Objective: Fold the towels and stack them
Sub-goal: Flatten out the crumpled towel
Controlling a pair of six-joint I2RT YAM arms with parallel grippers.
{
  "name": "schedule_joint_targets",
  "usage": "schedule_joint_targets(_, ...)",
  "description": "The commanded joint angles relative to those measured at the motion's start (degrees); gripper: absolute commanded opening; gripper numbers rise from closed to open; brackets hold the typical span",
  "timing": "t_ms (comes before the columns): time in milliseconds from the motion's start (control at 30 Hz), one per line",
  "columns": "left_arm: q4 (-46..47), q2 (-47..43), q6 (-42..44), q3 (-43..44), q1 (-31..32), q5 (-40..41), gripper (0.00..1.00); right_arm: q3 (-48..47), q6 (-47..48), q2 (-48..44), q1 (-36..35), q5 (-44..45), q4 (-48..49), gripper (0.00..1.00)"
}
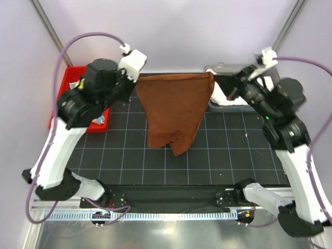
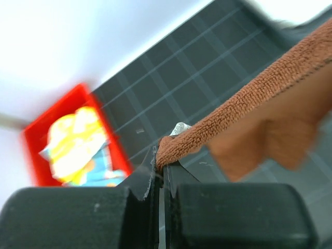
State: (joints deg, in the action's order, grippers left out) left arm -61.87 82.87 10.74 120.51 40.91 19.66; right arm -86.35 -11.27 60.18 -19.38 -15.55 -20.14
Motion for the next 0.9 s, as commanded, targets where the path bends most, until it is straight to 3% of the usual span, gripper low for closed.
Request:
schedule_joint_targets(0, -3.53, -9.37, -4.66, -0.36, 0.58, -12.43, 0.0, 1.87, -4.53, -10.4, 0.13, -6.6, 2.38, 0.01)
schedule_joint_targets(67, -1.6, -11.76, -6.34, -1.59, 0.67, -21.8, 0.0, 3.81, -6.82, -13.24, 0.13, -8.08, 4.66, 0.01)
schedule_joint_targets(233, 3.15, -15.11, -12.13, -2.83, 0.67, -30.9, 0.0, 5.31, -13.68, -15.8, 0.13, -10.03, 8.97, 0.01)
schedule_joint_targets(400, -1.06, -10.2, -11.8, 4.97, 0.67, -26.0, 0.0, 1.28, -14.14, -13.17, 0.13, -7.49, 10.83, 0.01)
schedule_joint_targets(533, -4.31, -3.08, -8.2, 10.44, 0.41, -13.72, 0.0, -2.86, -7.29, -6.5, 0.04, -0.2, 7.75, 0.01)
schedule_joint_targets(700, -6.08, 10.17, -6.79, 13.44, -9.76, -16.05, 0.0, -1.9, -2.28, 6.75, 0.39, 2.28, 12.22, 0.01)
schedule_joint_targets(867, 1.71, 18.89, -4.77, 11.69, -17.34, -17.9, 0.0, -1.1, -1.92, 20.56, 4.16, -0.52, 19.78, 0.01)
